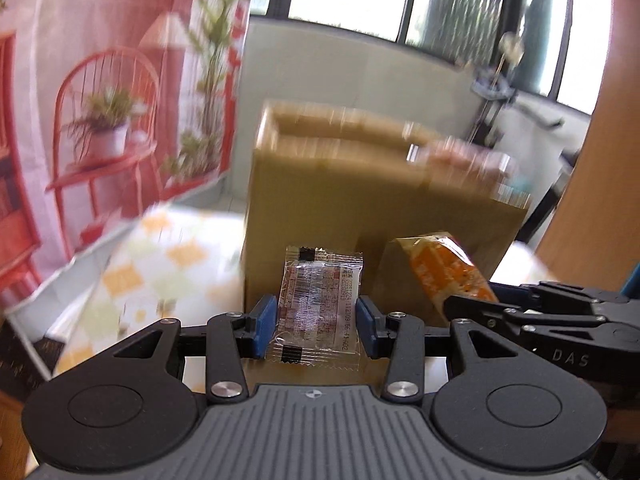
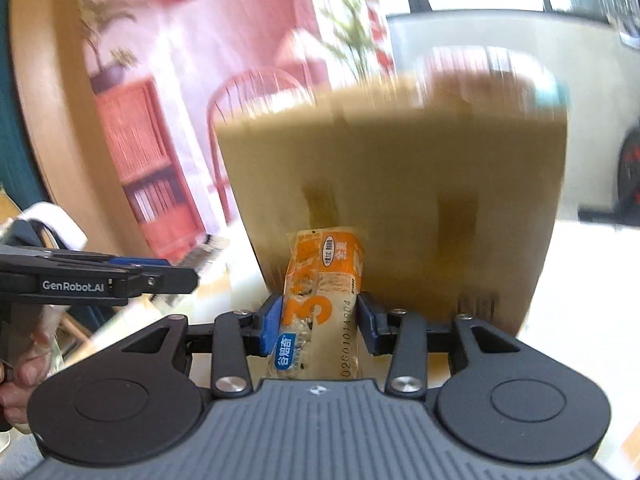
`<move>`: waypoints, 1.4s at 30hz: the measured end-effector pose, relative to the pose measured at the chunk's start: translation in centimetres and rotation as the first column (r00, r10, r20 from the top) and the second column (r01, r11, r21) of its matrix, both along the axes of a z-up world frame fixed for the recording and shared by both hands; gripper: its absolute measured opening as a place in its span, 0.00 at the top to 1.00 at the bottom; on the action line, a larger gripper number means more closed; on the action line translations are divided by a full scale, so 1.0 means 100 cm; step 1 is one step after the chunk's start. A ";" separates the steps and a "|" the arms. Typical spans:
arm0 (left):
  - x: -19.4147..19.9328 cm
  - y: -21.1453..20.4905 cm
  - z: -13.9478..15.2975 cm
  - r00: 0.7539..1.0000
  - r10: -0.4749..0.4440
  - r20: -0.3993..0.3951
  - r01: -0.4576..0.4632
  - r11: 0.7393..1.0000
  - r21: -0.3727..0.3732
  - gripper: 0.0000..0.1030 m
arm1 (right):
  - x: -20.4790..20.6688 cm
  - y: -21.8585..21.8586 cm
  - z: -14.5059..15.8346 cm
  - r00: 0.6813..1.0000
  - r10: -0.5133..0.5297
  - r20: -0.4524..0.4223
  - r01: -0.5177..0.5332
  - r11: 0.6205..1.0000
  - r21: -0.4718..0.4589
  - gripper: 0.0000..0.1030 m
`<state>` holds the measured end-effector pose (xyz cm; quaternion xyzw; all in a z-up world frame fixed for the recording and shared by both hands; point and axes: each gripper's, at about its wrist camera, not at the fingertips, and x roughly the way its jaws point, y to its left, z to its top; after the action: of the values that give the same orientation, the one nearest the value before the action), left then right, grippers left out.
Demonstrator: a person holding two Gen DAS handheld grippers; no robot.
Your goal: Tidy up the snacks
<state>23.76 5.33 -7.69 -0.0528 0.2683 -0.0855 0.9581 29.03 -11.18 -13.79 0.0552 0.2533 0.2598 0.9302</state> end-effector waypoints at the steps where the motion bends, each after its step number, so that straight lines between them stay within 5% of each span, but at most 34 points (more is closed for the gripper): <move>1: 0.002 0.001 0.011 1.000 -0.002 0.025 0.003 1.000 -0.013 0.56 | 0.000 0.000 0.011 0.999 0.005 0.033 -0.005 1.000 0.008 0.59; 10: 0.059 -0.018 0.072 0.988 -0.010 0.155 0.015 0.999 -0.031 0.55 | 0.040 0.000 0.090 0.978 -0.019 0.206 0.011 0.999 0.043 0.59; 23: 0.163 -0.036 0.069 0.998 0.046 0.044 -0.041 0.994 -0.105 0.55 | 0.141 0.015 0.095 0.986 -0.147 0.074 0.151 0.987 -0.048 0.59; 31: 0.164 -0.036 0.059 1.000 0.008 0.023 -0.007 0.999 -0.052 0.36 | 0.140 0.014 0.092 0.980 -0.191 0.048 0.195 0.975 -0.107 0.55; 39: 0.130 -0.031 0.084 0.999 -0.016 0.050 0.018 0.998 -0.057 0.15 | 0.109 -0.021 0.115 0.965 -0.251 0.078 0.258 0.963 -0.084 0.48; 42: 0.109 -0.031 0.098 0.997 -0.012 0.078 0.015 0.999 -0.041 0.09 | 0.091 -0.036 0.124 0.960 -0.265 0.086 0.271 0.960 -0.068 0.37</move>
<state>34.66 2.18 2.07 -0.0676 0.2292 -0.0994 0.9659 38.17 -14.77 -1.35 0.0425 0.2180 0.1232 0.9672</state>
